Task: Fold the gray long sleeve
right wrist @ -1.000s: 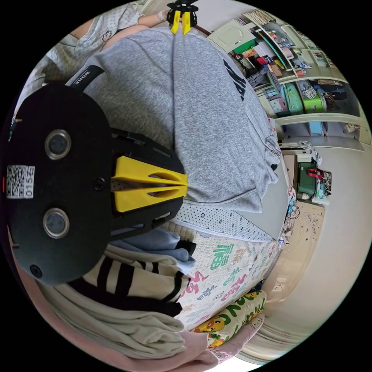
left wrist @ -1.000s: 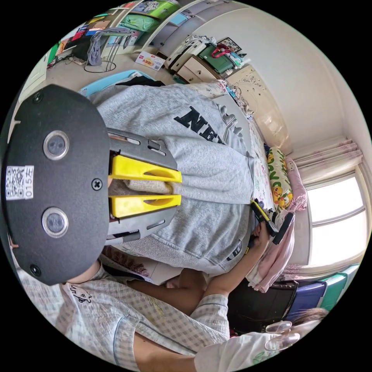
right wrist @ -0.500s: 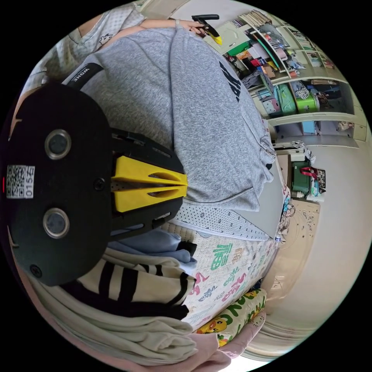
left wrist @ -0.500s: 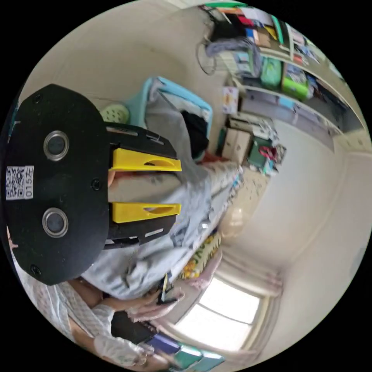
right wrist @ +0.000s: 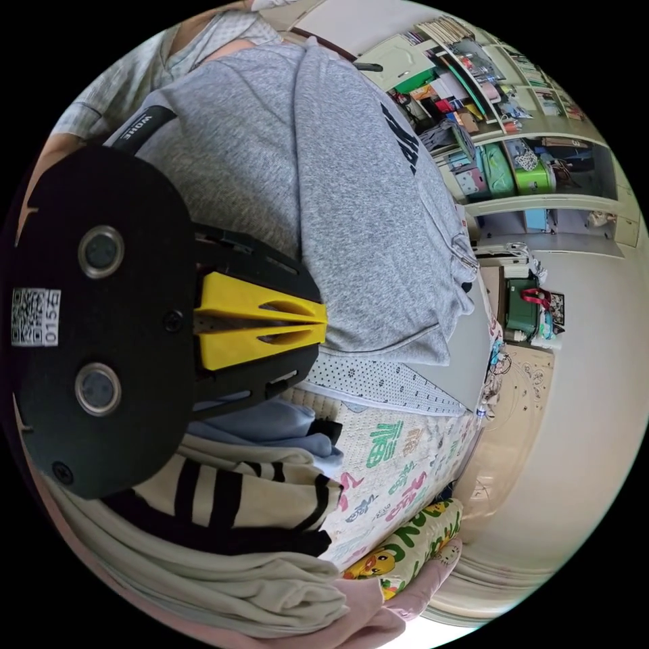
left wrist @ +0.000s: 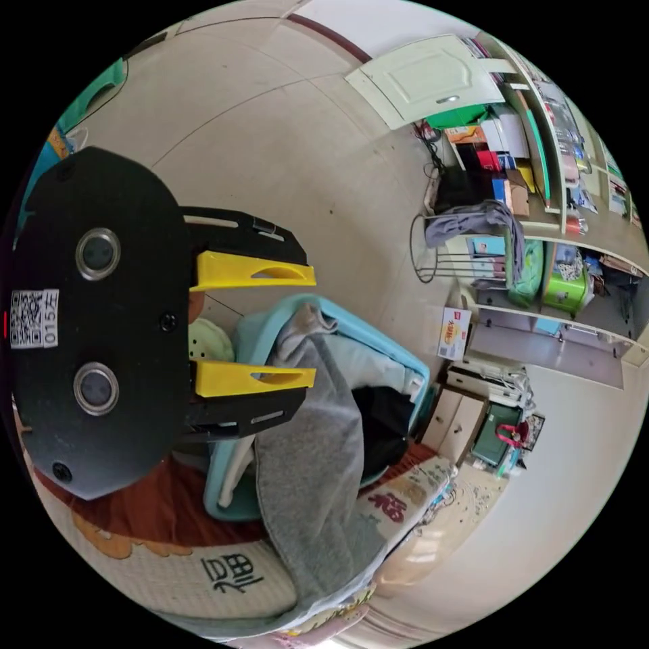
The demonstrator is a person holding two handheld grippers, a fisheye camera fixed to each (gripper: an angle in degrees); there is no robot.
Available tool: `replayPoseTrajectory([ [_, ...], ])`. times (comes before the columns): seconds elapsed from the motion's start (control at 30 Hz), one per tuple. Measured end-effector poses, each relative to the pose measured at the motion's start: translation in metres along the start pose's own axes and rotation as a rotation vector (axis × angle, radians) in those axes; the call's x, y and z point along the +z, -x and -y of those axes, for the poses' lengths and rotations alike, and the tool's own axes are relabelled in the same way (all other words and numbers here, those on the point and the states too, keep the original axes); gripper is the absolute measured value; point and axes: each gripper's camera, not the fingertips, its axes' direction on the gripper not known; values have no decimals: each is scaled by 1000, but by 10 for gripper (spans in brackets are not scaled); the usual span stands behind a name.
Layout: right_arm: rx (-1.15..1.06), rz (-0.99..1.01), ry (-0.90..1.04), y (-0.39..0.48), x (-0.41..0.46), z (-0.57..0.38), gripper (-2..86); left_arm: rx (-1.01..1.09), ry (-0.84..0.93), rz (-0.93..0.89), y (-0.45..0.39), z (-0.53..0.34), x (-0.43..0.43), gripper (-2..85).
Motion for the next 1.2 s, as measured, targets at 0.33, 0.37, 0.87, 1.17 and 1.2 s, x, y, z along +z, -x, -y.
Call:
replayPoseTrajectory([
  [0.33,20,35,2,2,7,-10,-10,114,-63,209,-76,-29,-10,70],
  [0.37,19,34,1,3,7,-11,-10,133,-66,202,-82,-30,-11,65],
  [0.87,41,103,-35,13,7,-44,-10,315,-539,-251,-287,41,-342,13],
  [1.17,-69,138,-405,58,-107,-84,-8,1111,-463,-612,-641,-84,-458,16],
  [1.2,-141,206,-429,71,-118,-89,-6,1168,-403,-613,-664,-100,-439,18],
])
